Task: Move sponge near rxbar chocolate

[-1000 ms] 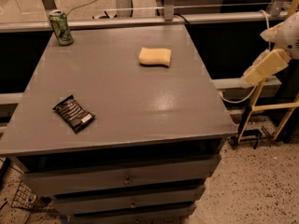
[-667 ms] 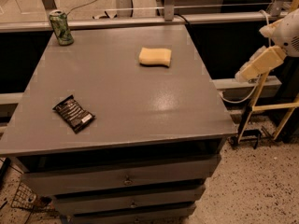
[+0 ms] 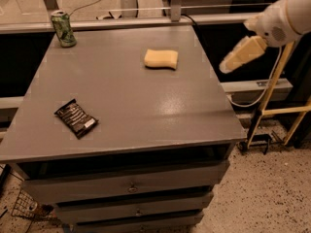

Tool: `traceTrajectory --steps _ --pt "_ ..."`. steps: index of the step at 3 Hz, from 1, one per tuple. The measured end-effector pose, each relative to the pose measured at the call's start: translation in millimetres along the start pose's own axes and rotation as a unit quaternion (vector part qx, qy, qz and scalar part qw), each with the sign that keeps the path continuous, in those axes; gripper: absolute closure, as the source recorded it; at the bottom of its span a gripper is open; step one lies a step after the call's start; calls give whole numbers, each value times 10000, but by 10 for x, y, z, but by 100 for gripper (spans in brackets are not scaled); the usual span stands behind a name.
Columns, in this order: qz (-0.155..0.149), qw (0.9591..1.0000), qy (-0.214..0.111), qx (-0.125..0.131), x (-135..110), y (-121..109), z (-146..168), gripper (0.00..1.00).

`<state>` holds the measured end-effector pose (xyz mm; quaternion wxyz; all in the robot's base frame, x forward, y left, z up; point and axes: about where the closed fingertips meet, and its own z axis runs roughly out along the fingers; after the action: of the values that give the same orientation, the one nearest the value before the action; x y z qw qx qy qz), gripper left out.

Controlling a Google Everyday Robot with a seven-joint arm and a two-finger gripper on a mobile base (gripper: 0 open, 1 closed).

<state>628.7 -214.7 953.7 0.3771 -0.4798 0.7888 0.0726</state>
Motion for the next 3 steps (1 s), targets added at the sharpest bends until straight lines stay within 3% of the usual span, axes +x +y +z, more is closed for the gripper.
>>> traceTrajectory --steps 2,3 --pt "221 9996 -183 -40 -401 -38 619 0" --pt "600 9974 -379 -146 -420 -36 1097 0"
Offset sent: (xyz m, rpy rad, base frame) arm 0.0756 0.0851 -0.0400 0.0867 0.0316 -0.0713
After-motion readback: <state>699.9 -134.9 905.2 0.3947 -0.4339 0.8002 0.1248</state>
